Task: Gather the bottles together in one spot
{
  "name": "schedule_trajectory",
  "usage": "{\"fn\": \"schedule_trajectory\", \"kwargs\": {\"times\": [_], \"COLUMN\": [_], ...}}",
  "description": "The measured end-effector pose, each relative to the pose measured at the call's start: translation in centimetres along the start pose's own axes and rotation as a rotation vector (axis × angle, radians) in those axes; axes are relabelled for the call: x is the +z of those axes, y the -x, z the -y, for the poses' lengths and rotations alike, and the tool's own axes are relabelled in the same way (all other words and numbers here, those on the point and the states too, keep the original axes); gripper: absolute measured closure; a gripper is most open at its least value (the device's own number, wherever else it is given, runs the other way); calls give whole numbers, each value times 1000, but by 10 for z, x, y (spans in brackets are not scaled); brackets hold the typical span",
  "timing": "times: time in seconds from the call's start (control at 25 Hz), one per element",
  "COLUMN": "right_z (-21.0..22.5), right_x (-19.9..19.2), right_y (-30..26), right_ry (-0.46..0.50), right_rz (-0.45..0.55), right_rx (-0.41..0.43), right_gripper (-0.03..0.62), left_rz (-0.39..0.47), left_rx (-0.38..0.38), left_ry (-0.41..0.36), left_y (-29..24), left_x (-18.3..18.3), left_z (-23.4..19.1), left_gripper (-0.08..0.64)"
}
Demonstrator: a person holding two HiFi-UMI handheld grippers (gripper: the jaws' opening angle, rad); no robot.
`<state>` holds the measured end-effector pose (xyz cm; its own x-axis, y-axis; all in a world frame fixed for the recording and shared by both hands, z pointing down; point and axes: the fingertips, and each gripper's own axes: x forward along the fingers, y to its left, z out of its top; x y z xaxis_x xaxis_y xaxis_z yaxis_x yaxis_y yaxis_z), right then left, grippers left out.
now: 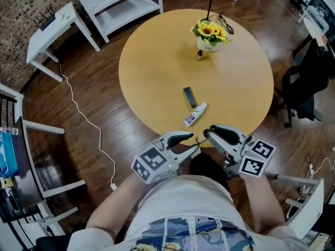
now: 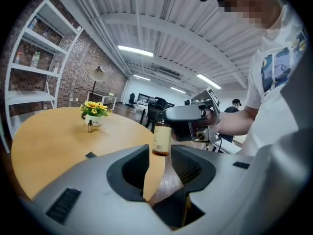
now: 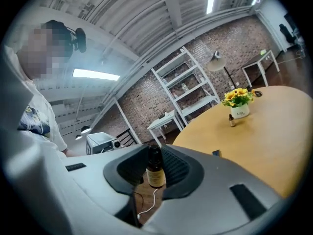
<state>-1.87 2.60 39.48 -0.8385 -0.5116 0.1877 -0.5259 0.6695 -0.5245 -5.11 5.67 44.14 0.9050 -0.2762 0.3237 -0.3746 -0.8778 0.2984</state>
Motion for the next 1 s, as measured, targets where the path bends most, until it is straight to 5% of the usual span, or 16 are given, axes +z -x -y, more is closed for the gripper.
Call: {"fn": "schedule_trajectory", "kwargs": {"times": [0.36, 1.0], "right_z": [128, 381], "right_x": [49, 93], "right_y": [2, -118], "right_ry": [259, 367], "right_rz": [-36, -35], "right_rx": [-281, -406], "right_gripper": [517, 515], "left_rz": [-11, -38], "left_rx": [264, 524], "left_ry": [261, 510], "left_y": [14, -3], "left_x": [-14, -12], "left_z": [-63, -123], "left_gripper": [413, 413]}}
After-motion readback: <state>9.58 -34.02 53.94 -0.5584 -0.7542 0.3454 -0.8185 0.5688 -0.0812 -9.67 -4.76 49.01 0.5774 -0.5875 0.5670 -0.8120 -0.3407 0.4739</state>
